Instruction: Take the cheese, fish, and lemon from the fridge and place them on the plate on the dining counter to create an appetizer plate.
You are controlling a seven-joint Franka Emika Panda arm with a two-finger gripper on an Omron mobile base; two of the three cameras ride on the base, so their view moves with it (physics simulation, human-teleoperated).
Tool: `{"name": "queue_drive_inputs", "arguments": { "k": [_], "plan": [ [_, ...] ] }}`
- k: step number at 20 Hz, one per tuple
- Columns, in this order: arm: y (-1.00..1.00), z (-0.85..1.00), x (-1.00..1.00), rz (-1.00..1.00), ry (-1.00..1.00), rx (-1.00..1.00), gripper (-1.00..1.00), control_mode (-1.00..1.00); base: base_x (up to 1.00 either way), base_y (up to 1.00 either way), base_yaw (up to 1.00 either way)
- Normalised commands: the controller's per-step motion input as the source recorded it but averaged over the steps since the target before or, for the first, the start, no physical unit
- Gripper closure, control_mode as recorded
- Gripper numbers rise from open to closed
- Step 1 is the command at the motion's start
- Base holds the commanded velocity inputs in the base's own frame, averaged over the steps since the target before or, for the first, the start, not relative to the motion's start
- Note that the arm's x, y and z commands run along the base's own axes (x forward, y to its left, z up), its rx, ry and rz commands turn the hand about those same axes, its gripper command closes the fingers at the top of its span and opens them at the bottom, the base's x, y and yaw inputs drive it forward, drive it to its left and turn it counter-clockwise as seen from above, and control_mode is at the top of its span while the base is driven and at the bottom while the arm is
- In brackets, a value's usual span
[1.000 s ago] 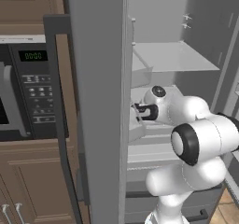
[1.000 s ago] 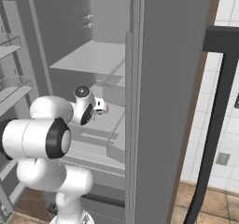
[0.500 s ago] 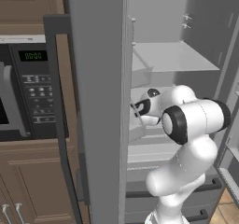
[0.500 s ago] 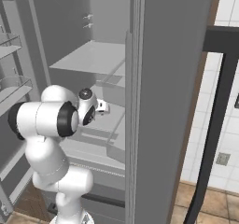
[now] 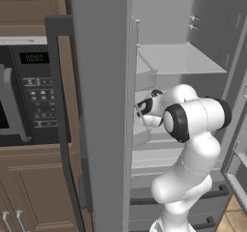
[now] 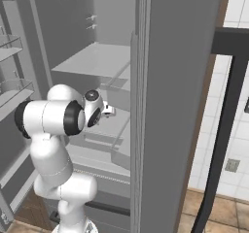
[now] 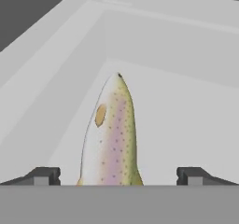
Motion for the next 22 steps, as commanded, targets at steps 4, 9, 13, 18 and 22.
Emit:
{"name": "queue_drive_inputs", "arguments": {
  "k": [4, 9, 13, 18, 22],
  "plan": [
    [0.00, -0.70, 0.00, 0.00, 0.00, -0.02, 1.00, -1.00, 0.00, 0.00, 0.00],
    [0.00, -0.60, -0.02, 0.00, 0.00, -0.01, 1.00, -1.00, 0.00, 0.00, 0.00],
    [0.00, -0.60, -0.09, 0.00, 0.00, -0.01, 1.00, -1.00, 0.00, 0.00, 0.00],
    [-0.04, -0.54, -0.19, 0.00, -0.07, 0.00, 1.00, -1.00, 0.00, 0.00, 0.00],
    [-0.33, -0.34, -0.46, 0.00, -0.13, 0.00, 1.00, -1.00, 0.00, 0.00, 0.00]
  ]
}}
